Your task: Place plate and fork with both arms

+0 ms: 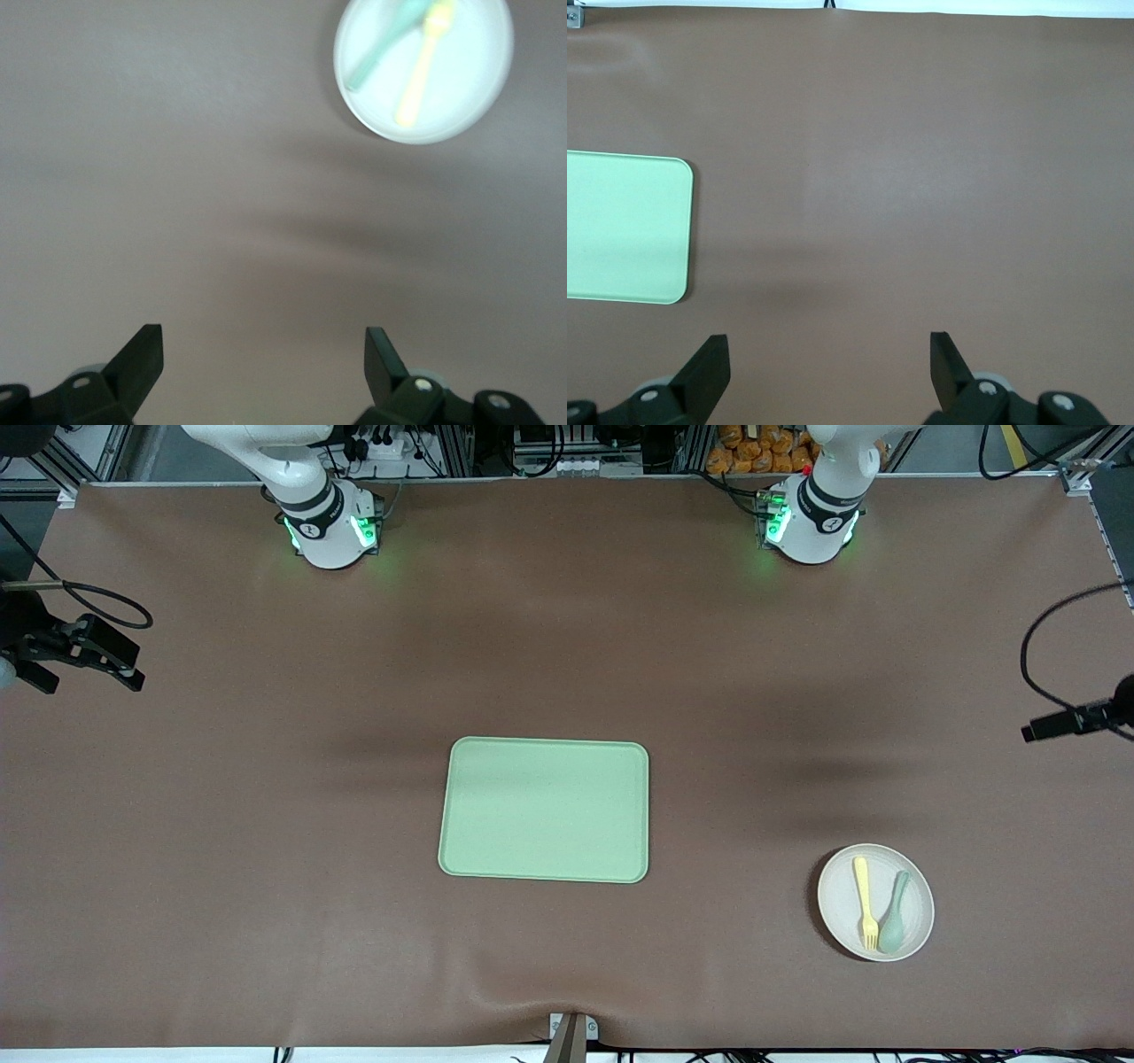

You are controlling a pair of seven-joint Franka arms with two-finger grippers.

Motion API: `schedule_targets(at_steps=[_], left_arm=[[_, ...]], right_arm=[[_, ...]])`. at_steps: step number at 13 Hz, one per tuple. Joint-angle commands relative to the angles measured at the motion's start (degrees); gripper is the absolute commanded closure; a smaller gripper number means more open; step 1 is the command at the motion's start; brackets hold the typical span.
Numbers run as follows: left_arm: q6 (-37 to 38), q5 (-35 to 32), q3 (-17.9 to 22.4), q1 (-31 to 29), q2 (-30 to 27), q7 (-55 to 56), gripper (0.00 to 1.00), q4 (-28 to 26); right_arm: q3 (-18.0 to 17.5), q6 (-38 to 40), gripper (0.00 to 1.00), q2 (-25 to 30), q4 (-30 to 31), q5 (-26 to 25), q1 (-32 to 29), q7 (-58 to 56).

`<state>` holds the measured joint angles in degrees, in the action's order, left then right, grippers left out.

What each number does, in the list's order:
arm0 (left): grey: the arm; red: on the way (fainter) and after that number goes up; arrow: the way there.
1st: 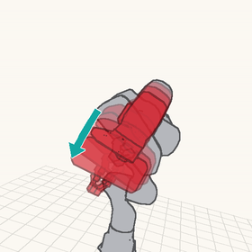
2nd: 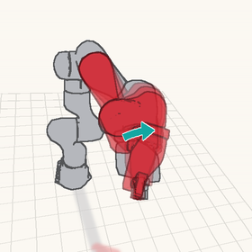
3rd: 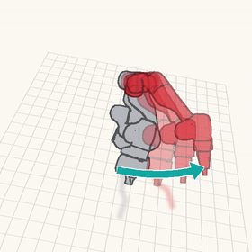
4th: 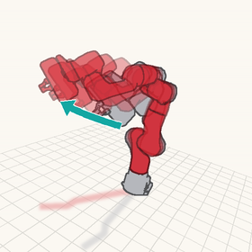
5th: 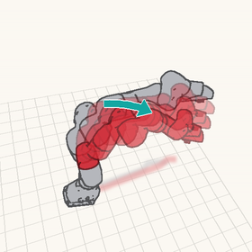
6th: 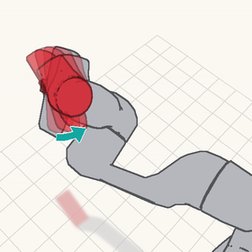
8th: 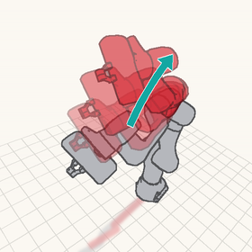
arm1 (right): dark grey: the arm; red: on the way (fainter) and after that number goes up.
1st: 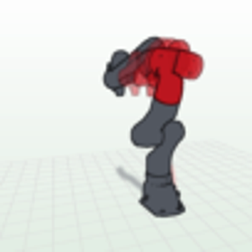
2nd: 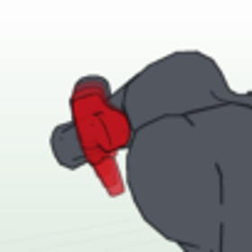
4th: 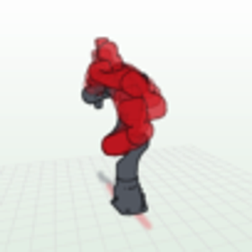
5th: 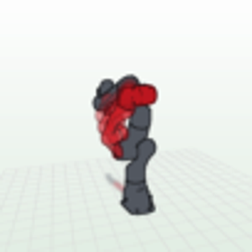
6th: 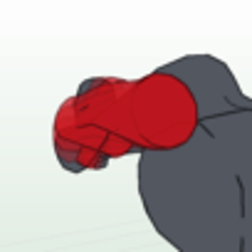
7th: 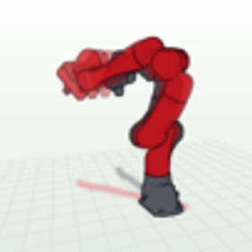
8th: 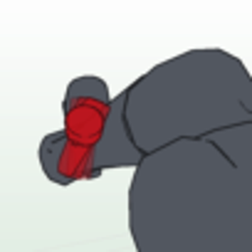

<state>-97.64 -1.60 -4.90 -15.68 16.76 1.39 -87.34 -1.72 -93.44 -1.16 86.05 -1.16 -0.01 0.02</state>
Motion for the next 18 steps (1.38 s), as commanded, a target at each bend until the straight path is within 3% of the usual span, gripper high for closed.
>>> schedule_targets(at_steps=[1, 6, 14, 18], left_arm=[[-6.7, -0.9, -0.4, 0.3, 7.7, 1.8, 0.0, 3.7], [-24.1, -0.5, 3.8, 0.2, 17.9, 2.0, 0.0, 4.8], [-30.9, -0.2, 3.7, 2.8, 23.0, 7.8, 0.0, 4.9], [-38.5, 1.9, 3.4, 2.8, 26.1, 8.6, 0.0, 5.2]], right_arm=[[-0.3, 0.7, 0.0, -0.5, -1.1, 0.7, -0.5, -0.5], [-0.3, 0.7, 0.0, -0.4, -1.1, 0.7, -0.5, -0.5], [-0.3, 0.7, 0.0, -0.4, -1.1, 0.8, -0.6, -0.5], [-0.3, 0.7, 0.0, -0.5, -1.1, 0.8, -0.5, -0.5]])
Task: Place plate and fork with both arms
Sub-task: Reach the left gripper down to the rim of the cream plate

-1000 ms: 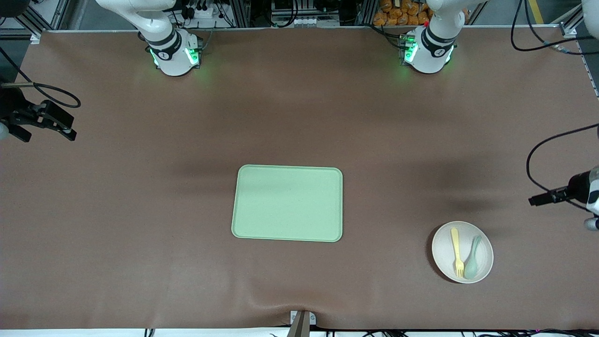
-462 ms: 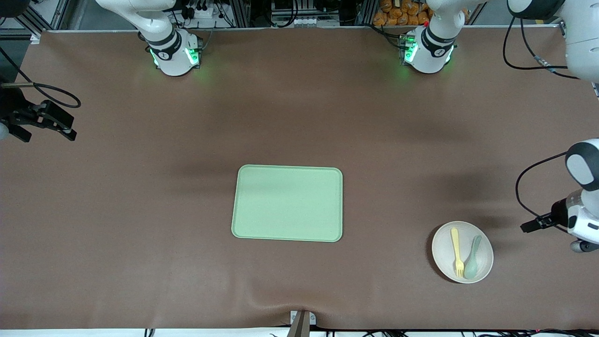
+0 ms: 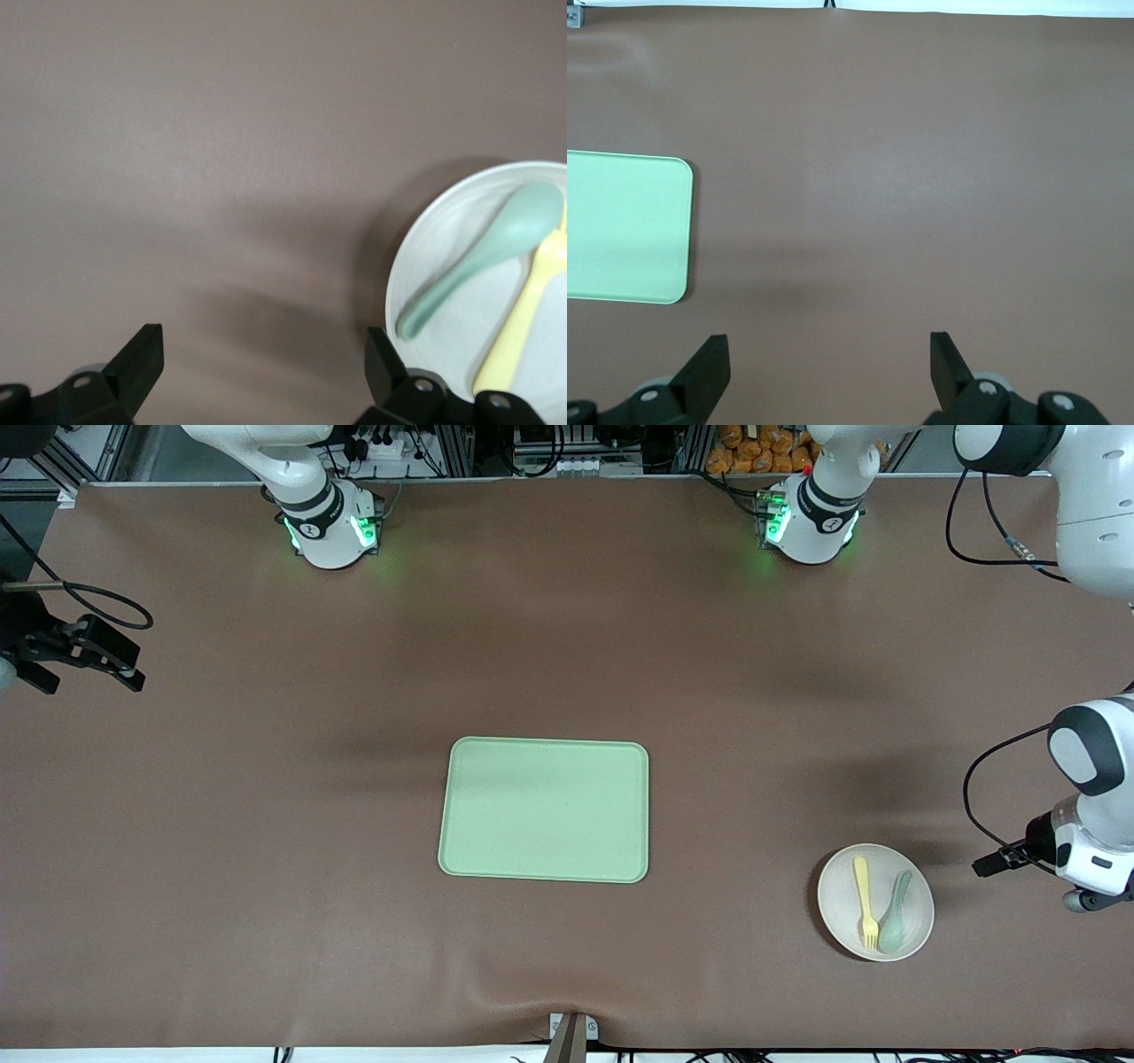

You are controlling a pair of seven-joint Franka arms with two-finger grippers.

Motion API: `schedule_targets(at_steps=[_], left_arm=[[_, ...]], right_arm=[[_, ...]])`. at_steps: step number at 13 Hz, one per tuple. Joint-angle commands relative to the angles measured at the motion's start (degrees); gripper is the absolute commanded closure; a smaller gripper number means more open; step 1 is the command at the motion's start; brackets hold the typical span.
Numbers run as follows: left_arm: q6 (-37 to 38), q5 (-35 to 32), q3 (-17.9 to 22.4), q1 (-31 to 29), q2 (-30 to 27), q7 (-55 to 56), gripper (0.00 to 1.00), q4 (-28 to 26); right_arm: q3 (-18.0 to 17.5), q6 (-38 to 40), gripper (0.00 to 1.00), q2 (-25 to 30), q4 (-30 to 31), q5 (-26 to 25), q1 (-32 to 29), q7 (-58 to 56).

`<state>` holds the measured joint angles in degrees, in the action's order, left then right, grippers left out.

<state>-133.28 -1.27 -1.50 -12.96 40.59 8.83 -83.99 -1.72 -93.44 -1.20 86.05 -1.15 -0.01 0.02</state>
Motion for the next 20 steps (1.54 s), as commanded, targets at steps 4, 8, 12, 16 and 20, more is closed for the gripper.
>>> schedule_targets(at_steps=[4, 8, 12, 16, 20], left_arm=[[-7.8, 4.9, 0.0, 0.1, 4.7, 0.1, 0.0, 1.9], [-8.0, 4.8, 0.0, 0.3, 6.4, -6.2, 0.0, 1.8], [-10.6, 5.0, 0.0, 2.5, 7.8, -4.7, 0.0, 1.9], [-14.6, 5.0, 0.0, 3.5, 9.6, -2.6, 0.0, 2.3], [-17.8, 4.9, 0.0, 4.4, 11.3, -1.1, 0.0, 3.0]], right_arm=[[-0.3, 0.7, 0.0, -0.5, -1.1, 0.8, -0.5, -0.5], [-0.3, 1.0, 0.0, -0.5, -1.1, 0.8, -0.6, -0.5], [-0.3, 1.0, 0.0, -0.5, -1.1, 1.1, -0.5, -0.5], [-0.2, 1.0, 0.0, -0.4, -1.1, 1.6, -0.6, -0.5], [-0.3, 0.9, 0.0, -0.5, -1.1, 1.6, -0.7, -0.5]])
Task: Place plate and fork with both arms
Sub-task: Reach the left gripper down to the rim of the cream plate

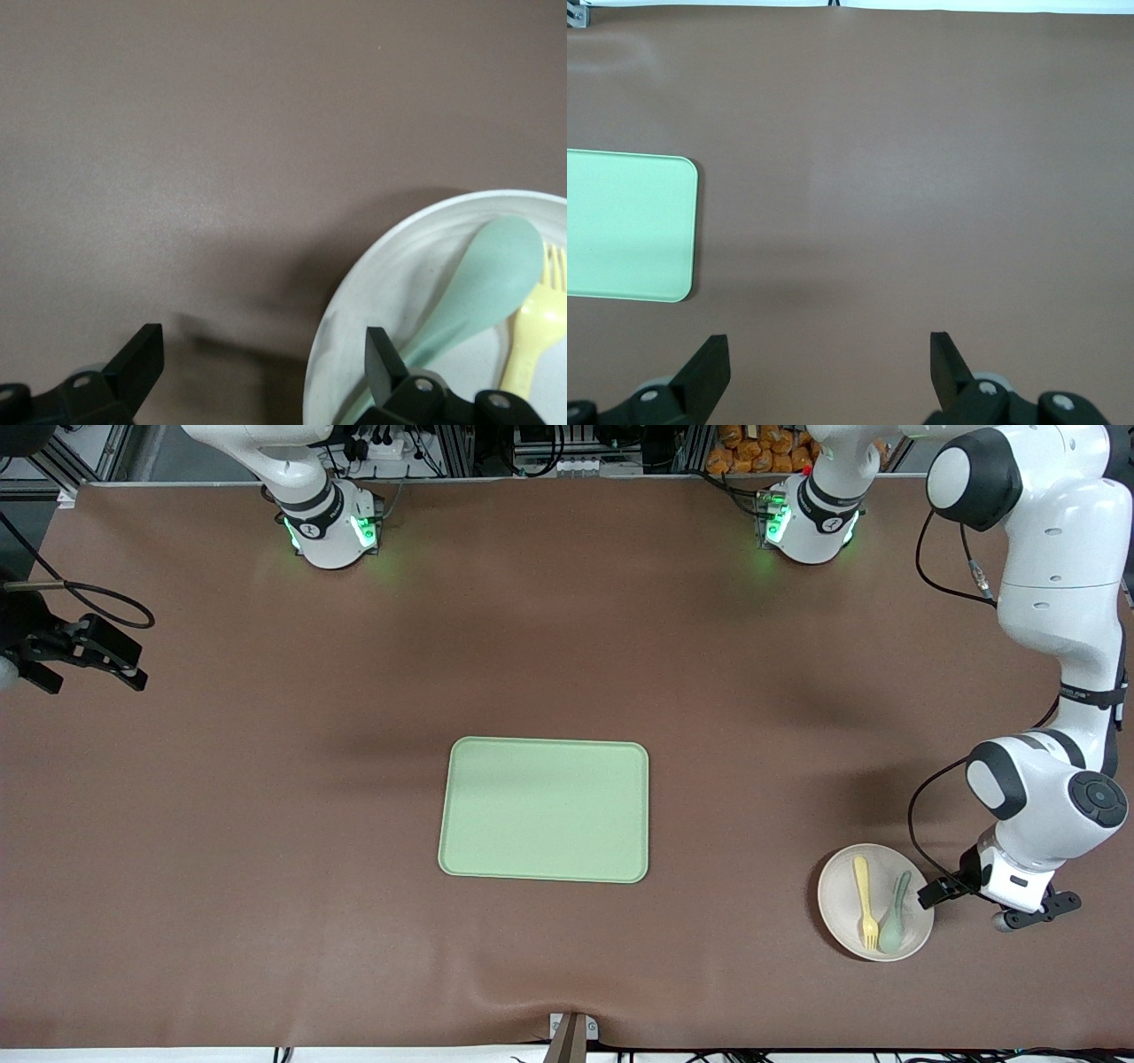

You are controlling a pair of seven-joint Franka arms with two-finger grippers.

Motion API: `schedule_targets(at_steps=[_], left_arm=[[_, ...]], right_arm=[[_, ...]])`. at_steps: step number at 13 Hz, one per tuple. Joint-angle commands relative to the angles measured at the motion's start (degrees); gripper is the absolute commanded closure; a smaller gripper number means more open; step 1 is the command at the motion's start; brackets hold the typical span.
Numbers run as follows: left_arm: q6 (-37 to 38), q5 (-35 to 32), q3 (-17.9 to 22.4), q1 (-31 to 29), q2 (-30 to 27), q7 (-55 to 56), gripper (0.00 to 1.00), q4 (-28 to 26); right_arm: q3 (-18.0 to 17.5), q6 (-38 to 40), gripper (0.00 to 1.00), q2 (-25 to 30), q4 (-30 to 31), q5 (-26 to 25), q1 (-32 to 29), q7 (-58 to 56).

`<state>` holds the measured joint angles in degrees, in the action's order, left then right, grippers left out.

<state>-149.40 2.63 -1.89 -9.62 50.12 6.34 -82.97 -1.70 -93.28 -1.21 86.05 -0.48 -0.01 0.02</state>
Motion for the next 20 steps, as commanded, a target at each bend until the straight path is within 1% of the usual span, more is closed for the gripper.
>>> schedule_targets(at_steps=[1, 3, 4, 5, 6, 7, 8, 10, 11, 12, 13, 14, 15, 20], left_arm=[[-2.2, 1.0, 0.5, 1.2, 2.0, 1.6, 0.0, 1.9], [-2.3, 1.0, 0.5, 1.6, 2.2, 1.6, 0.0, 1.8], [-2.3, 1.0, 0.4, 1.8, 2.2, 1.6, 0.05, 1.8], [-2.3, 1.1, 0.5, 1.8, 2.3, 1.6, 0.16, 1.8], [-2.3, 1.1, 0.4, 1.8, 2.3, 2.0, 0.31, 1.8], [-2.3, 1.1, 0.5, 1.9, 2.4, 3.4, 0.39, 1.8], [-2.3, 1.1, 0.5, 2.1, 2.7, 4.0, 0.46, 1.9], [-2.4, 1.1, 0.6, 2.3, 2.8, 4.2, 0.47, 1.9], [-2.4, 1.1, 0.6, 2.3, 2.8, 4.6, 0.53, 1.9], [-2.4, 1.1, 0.6, 2.3, 2.9, 5.1, 0.62, 1.9], [-2.4, 1.1, 0.6, 2.3, 2.9, 5.1, 0.79, 1.9], [-2.4, 1.1, 0.6, 2.3, 2.9, 5.1, 0.92, 1.9], [-2.4, 1.1, 0.6, 2.2, 2.8, 5.1, 1.0, 1.9], [-2.4, 0.4, 0.6, 2.2, 2.0, 4.1, 1.0, 1.8]], right_arm=[[-0.2, 0.8, 0.0, -0.4, -1.1, 0.9, -0.6, -0.5], [-0.3, 0.7, 0.0, -0.5, -1.2, 0.9, -0.7, -0.5], [-0.2, 0.8, 0.0, -0.5, -1.1, 0.9, -0.6, -0.5], [-0.2, 0.8, 0.0, -0.5, -1.1, 0.9, -0.6, -0.5], [-0.3, 0.7, 0.0, -0.5, -1.1, 0.9, -0.7, -0.5], [-0.2, 0.7, 0.0, -0.5, -1.1, 0.9, -0.6, -0.5], [-0.2, 0.7, 0.0, -0.5, -1.1, 0.9, -0.6, -0.5], [-0.3, 0.6, 0.0, -0.5, -1.2, 0.9, -0.6, -0.5], [-0.3, 0.6, 0.0, -0.5, -1.1, 0.9, -0.6, -0.5], [-0.3, 0.6, 0.0, -0.5, -1.2, 1.1, -0.7, -0.5], [-0.3, 0.6, 0.0, -0.5, -1.2, 1.4, -0.7, -0.5], [-0.2, 0.6, 0.0, -0.5, -1.1, 1.4, -0.6, -0.5], [-0.2, 0.6, 0.0, -0.5, -1.2, 1.4, -0.7, -0.5], [-0.2, 0.6, 0.0, -0.5, -1.1, 1.4, -0.7, -0.5]])
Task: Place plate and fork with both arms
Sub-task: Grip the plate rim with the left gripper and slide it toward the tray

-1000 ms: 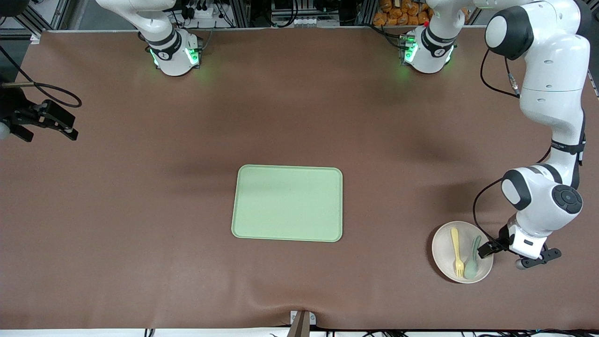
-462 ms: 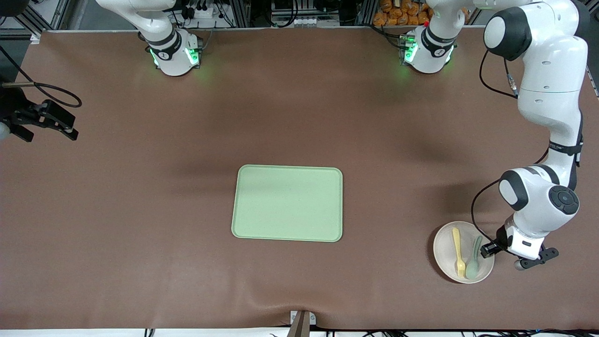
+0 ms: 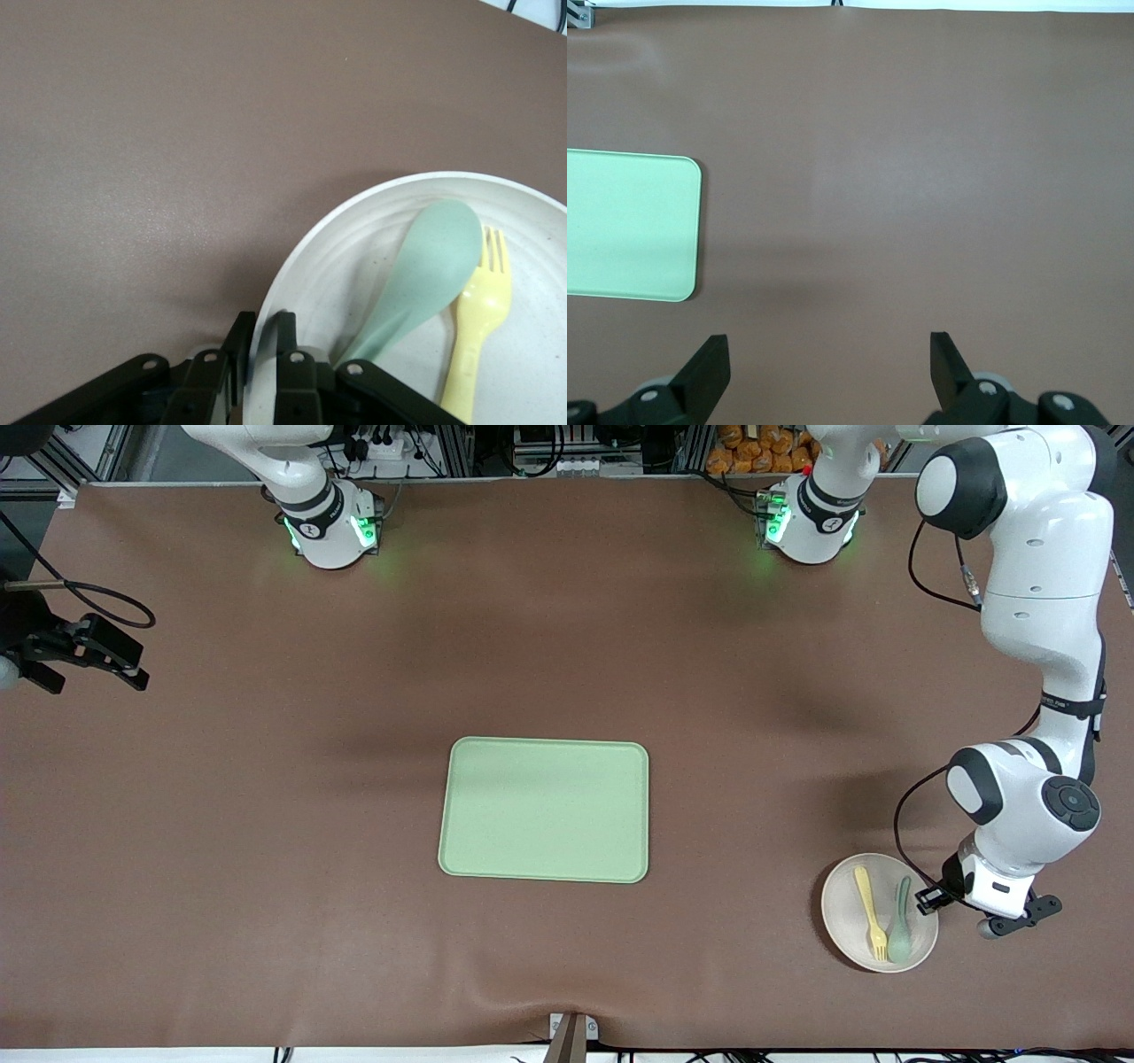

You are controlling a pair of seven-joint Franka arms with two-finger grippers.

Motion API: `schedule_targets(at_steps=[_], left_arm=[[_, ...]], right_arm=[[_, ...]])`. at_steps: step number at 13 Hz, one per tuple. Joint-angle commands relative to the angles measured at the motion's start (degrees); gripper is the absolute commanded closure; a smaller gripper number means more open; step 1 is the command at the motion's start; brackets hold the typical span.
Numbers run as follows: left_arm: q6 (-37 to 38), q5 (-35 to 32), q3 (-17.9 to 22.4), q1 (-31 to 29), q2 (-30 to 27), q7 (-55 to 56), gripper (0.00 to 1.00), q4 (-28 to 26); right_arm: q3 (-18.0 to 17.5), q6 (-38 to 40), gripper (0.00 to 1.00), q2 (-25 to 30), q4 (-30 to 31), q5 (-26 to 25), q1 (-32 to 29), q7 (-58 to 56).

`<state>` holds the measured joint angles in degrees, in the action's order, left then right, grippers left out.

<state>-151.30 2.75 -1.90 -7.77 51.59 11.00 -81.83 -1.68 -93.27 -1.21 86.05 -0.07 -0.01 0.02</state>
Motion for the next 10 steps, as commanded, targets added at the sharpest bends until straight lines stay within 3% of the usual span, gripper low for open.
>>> schedule_targets(at_steps=[1, 6, 10], left_arm=[[-0.5, 0.2, 0.6, 0.5, 0.3, -0.8, 1.0, 0.7], [-0.4, 0.4, -3.1, -0.8, -1.7, -9.5, 1.0, -1.2], [-0.3, 0.3, -6.3, -1.3, -4.8, -9.9, 1.0, -3.2]], right_arm=[[-0.2, 0.6, 0.0, -0.5, -1.2, 0.9, -0.7, -0.5], [-0.2, 0.8, 0.0, -0.5, -1.1, 0.9, -0.7, -0.5], [-0.2, 0.7, 0.0, -0.5, -1.1, 0.9, -0.7, -0.5]])
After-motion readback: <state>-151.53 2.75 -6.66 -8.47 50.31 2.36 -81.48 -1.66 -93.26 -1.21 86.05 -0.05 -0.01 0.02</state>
